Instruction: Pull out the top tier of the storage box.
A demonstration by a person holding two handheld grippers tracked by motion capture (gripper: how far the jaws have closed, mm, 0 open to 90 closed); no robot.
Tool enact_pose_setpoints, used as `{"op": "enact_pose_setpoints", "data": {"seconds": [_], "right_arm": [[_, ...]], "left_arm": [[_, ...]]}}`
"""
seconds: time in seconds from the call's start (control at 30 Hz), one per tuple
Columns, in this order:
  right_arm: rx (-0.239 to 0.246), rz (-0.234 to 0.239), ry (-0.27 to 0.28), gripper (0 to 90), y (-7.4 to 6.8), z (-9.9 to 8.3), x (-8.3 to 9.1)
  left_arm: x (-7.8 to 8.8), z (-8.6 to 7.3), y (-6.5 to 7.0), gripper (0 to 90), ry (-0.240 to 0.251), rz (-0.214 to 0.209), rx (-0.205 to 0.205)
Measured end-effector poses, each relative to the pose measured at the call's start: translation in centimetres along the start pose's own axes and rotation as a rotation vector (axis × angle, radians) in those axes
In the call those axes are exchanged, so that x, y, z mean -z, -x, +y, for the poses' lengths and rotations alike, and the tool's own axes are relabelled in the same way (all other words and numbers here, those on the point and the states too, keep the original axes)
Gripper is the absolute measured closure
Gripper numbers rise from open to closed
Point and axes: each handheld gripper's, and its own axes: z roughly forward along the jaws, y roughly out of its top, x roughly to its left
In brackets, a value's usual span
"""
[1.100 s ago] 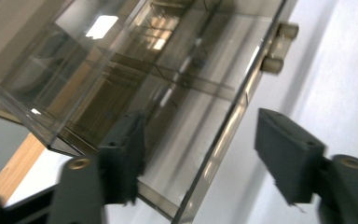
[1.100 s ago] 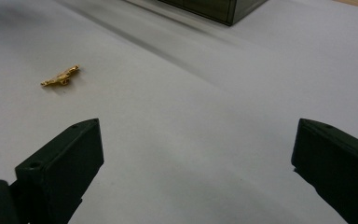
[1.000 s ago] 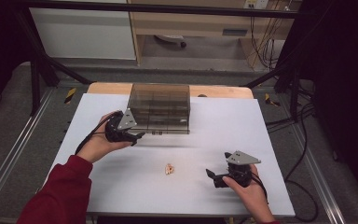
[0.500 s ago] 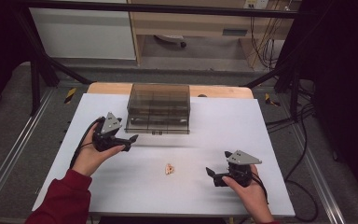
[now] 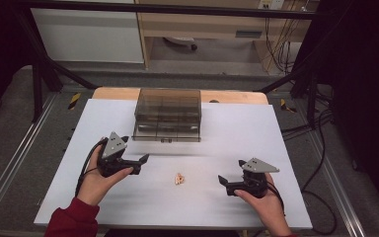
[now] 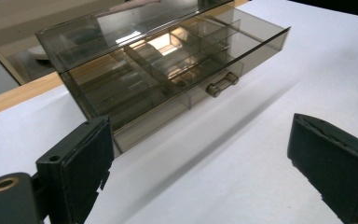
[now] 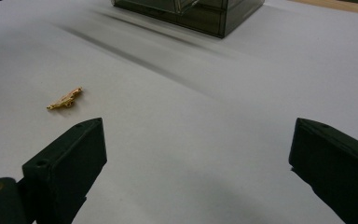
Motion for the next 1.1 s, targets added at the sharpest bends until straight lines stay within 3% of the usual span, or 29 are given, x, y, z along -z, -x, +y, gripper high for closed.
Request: {"op": "enact_pose_setpoints", "data": {"seconds": [0.27,0.5,0.63,1.1], "right_arm": [[-0.001,-0.034,-0.023,4.6,0.3,-0.2,-0.2],[0.005,-0.039,-0.036,4.5,0.2,-0.3,-0.4],[0.010,-0.035,-0.043,4.4,0.1,-0.3,-0.4],[0.009,-0.034,-0.045,4.0,0.2,-0.3,-0.4]], "left_arm": [[-0.3,-0.5,0.7,7.4,0.012,0.003,0.023],[-0.8,-1.0,1.0,7.8,-0.010,0.010,-0.010],[-0.9,-1.0,1.3,7.7,-0.008,0.011,-0.003],[-1.9,-1.0,3.6,7.4,-0.032,-0.038,-0.015]]}}
